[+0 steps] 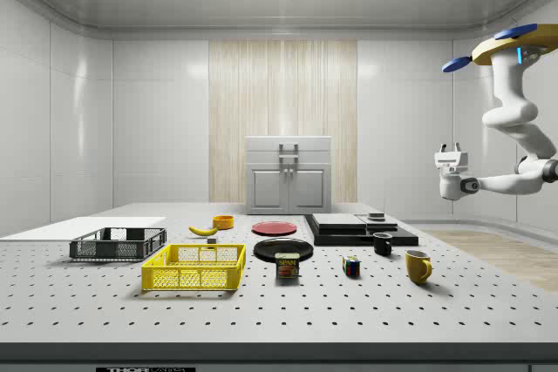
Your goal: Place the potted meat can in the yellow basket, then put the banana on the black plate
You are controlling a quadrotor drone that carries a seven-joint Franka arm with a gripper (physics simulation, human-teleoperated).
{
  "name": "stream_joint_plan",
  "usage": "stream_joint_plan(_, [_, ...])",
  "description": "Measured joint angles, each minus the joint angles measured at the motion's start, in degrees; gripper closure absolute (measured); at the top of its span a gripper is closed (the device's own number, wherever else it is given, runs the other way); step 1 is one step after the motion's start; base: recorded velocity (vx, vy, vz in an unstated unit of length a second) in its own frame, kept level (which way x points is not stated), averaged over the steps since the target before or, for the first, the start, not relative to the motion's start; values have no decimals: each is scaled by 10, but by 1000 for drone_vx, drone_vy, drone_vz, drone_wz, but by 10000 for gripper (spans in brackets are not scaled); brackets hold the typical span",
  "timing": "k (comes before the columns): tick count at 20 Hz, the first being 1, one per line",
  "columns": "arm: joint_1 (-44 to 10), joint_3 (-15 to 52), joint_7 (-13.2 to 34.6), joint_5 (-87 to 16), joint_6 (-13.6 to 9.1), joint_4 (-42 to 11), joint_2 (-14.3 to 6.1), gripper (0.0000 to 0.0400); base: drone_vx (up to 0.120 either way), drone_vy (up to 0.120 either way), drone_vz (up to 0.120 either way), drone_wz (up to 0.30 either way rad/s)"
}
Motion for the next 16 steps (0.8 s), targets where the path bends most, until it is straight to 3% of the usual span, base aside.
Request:
stream_joint_plan(8, [-2, 1, -1, 1, -71, 97, 23, 0, 0, 0, 0, 0])
stream_joint_plan(14, [-3, 2, -1, 1, -100, 148, 42, 0, 0, 0, 0, 0])
stream_joint_plan(16, [-3, 2, -1, 1, -104, 156, 45, 0, 0, 100, 0, 0])
